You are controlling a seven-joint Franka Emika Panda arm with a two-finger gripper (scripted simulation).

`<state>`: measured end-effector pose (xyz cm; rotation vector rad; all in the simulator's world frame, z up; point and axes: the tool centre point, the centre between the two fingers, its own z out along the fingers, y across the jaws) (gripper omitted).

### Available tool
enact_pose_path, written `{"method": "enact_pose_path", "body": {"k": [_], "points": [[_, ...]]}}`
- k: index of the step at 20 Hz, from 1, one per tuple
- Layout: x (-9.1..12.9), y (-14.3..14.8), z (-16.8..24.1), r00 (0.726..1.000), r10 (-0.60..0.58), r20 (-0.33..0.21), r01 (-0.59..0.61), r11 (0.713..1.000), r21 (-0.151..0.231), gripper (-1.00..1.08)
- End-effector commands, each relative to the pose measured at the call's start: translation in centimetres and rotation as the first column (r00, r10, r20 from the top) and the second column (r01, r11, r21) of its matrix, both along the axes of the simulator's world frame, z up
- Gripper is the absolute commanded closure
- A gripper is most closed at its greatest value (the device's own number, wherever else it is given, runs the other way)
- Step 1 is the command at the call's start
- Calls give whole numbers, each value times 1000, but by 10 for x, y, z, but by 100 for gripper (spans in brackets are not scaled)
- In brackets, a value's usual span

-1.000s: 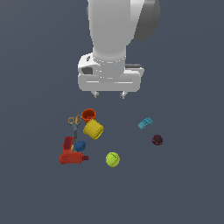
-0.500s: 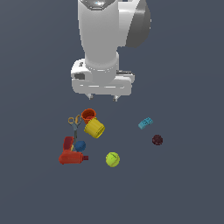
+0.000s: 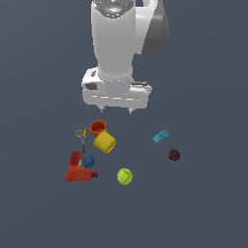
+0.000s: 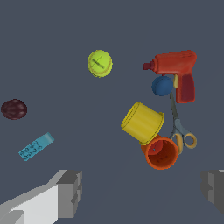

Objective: Pick up a designated object from a clutter of objects.

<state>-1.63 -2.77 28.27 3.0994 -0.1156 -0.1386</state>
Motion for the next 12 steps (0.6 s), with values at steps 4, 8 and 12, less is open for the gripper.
{"method": "enact_pose_path", "body": {"k": [4, 8, 12], "points": [[2, 12, -12, 999, -48, 7, 48, 999, -8, -92], [4, 25, -24, 995, -98, 15, 98, 995, -15, -92], [6, 41, -39, 987, -160, 26, 160, 987, -21, -92]]}}
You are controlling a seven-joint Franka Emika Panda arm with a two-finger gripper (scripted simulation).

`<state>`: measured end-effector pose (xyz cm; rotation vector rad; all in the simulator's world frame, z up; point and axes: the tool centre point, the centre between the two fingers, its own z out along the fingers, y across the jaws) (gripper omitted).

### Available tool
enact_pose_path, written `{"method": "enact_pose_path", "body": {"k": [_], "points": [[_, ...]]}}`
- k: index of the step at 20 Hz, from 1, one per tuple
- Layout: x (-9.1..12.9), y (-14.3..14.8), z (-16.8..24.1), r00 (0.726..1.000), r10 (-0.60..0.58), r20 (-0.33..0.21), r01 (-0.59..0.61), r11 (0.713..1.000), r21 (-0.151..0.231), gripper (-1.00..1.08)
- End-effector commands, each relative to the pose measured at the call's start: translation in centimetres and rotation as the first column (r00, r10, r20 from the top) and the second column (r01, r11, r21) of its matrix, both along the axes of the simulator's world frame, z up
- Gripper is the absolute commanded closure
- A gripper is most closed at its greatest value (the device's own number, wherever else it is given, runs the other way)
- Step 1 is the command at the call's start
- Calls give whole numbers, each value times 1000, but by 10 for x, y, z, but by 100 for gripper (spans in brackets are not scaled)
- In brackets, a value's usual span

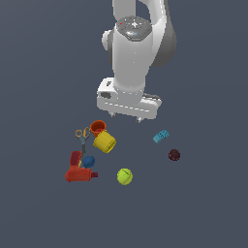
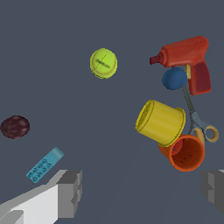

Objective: Pick up a designated object from a clutter of objects.

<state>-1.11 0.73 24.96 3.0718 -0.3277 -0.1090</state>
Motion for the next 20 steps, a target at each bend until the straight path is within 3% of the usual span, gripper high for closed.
{"method": "enact_pose_path", "body": {"k": [1, 10, 20], "points": [[1, 11, -10, 999, -41, 6, 41, 999, -5, -92], [-1, 50, -45, 982, -187, 32, 188, 982, -14, -92], [-9, 93, -83, 937, -346, 57, 347, 938, -11, -92]]}}
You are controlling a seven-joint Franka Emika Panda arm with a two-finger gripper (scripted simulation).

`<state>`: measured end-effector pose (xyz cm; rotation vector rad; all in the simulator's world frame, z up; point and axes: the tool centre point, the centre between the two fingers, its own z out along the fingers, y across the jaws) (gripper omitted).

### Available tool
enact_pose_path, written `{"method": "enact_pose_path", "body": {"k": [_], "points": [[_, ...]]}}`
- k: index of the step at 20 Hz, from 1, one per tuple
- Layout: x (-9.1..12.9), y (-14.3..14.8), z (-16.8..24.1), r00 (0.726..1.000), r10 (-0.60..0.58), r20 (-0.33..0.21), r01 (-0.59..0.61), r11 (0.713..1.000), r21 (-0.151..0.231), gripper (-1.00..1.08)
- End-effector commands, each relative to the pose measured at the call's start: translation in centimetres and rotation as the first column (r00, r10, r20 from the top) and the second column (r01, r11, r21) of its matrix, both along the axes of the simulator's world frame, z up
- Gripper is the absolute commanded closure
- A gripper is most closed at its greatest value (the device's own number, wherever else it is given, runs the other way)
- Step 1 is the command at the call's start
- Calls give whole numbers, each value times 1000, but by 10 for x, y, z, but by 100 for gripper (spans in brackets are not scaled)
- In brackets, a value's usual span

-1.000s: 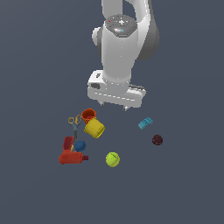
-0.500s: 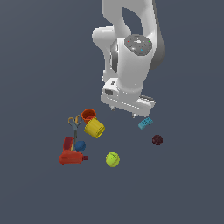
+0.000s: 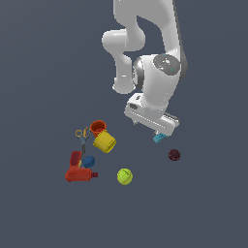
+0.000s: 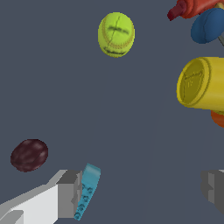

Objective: Pick up a designated object from a clutter of objects.

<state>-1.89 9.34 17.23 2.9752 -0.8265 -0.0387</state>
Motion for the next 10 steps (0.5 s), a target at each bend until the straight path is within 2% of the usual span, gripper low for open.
{"method": "enact_pose_path", "body": {"k": [1, 10], "points": [[-3, 11, -9, 999, -43, 7, 43, 999, 0, -92], [-17, 49, -42, 981, -190, 26, 190, 982, 9, -92]]}}
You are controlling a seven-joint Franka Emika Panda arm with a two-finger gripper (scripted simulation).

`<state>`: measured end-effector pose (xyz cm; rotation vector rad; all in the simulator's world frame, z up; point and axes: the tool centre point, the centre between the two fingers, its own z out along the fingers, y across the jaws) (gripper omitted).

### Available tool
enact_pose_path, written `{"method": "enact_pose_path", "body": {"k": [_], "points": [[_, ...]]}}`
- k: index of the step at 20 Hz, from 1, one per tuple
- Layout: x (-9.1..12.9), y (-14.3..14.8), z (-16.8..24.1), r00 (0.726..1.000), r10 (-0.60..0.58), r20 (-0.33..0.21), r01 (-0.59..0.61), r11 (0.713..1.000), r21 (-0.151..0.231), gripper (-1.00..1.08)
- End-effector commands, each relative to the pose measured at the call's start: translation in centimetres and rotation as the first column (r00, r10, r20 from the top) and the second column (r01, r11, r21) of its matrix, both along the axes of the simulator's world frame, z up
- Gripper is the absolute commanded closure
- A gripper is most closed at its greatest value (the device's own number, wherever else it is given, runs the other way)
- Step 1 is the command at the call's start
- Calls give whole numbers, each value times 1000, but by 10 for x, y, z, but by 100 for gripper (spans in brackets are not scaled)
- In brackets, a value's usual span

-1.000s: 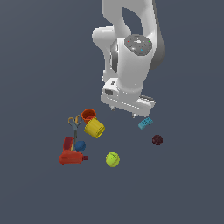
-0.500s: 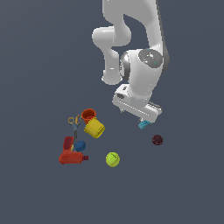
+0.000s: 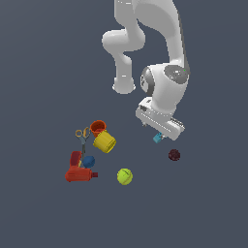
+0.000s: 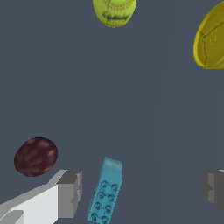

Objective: Pick up a designated object from a clutter of objects.

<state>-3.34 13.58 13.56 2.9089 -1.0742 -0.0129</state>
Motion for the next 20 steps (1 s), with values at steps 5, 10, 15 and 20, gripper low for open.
{"method": "enact_pose_path", "body": {"k": [5, 10, 15, 20], "points": [[-13, 27, -23, 994, -109, 12, 109, 994, 9, -92], [-25, 46, -39, 982, -188, 18, 188, 982, 18, -92], [-34, 60, -52, 968, -249, 21, 248, 968, 26, -92], [-41, 69, -59, 957, -288, 22, 287, 957, 32, -92]]}}
